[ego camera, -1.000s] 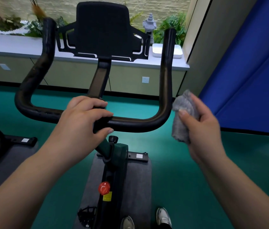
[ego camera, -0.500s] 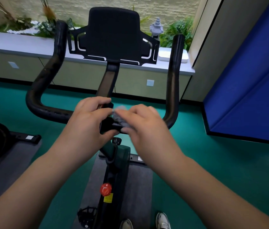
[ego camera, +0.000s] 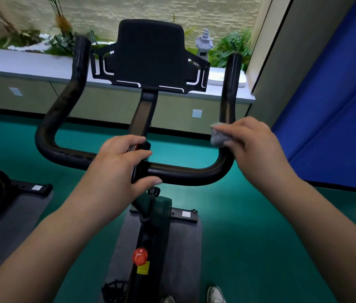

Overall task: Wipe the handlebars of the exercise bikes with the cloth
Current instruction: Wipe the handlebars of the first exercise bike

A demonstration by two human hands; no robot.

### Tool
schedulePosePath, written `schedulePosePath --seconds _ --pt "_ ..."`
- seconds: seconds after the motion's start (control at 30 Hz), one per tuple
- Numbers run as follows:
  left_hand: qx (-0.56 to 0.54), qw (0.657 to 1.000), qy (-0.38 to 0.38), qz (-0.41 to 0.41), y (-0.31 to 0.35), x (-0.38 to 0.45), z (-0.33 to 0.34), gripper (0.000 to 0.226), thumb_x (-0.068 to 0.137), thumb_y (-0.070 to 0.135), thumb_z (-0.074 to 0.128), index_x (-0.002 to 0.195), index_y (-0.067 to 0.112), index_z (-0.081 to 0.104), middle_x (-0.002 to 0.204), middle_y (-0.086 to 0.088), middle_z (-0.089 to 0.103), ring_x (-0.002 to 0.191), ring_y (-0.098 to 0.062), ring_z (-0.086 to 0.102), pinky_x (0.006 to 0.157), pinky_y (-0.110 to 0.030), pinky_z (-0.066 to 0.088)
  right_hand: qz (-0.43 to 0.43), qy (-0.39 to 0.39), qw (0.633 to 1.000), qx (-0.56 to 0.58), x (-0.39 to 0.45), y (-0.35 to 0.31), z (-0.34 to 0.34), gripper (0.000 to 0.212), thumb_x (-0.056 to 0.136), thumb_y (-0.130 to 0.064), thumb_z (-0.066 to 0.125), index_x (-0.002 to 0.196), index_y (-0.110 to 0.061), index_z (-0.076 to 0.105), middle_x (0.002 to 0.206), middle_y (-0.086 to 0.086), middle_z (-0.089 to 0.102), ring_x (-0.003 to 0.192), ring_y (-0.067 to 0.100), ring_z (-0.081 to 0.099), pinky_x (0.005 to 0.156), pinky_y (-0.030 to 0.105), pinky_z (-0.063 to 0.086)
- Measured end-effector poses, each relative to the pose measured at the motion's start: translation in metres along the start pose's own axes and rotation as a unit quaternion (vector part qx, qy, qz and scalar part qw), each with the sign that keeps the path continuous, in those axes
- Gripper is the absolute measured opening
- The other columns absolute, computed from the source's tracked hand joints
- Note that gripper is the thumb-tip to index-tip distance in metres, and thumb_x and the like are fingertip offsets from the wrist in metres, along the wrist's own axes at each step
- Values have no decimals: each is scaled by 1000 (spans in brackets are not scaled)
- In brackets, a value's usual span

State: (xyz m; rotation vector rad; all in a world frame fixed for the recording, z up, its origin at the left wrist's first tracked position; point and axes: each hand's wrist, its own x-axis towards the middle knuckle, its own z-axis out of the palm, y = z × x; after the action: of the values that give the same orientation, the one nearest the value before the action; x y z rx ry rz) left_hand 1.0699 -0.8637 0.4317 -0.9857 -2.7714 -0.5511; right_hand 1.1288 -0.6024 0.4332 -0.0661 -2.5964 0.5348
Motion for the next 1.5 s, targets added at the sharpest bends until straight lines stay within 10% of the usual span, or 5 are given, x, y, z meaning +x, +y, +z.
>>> schedulePosePath --seconds 0.2,0.8,1.17,1.5 --pt "-33 999 35 9 14 8 1 38 79 32 69 112 13 68 118 -1 59 116 -20 46 100 -25 29 96 47 987 123 -8 10 -5 43 90 -10 59 129 -27 56 99 -8 52 85 -5 46 80 -2 30" --pt "-14 991 17 135 210 100 95 38 83 37 45 109 17 64 98 0 64 92 -26 57 78 -40 50 157 6 969 188 -23 170 -59 43 86 -14 64 124 -33 58 114 -6 57 97 -3 51 84 -1 33" --pt "101 987 -118 -42 264 181 218 62 92 49 42 146 23 25 149 1 33 136 -22 26 110 -37 23 169 -53 967 184 15 317 -67 44 87 -17 64 129 -25 55 125 -1 55 107 4 50 91 12 32" --pt "101 981 -136 -99 222 283 273 52 97 43 36 144 22 28 145 3 40 133 -20 33 108 -35 25 238 -112 942 206 113 383 -11 57 83 -19 70 135 -10 49 125 2 57 114 15 53 90 11 32"
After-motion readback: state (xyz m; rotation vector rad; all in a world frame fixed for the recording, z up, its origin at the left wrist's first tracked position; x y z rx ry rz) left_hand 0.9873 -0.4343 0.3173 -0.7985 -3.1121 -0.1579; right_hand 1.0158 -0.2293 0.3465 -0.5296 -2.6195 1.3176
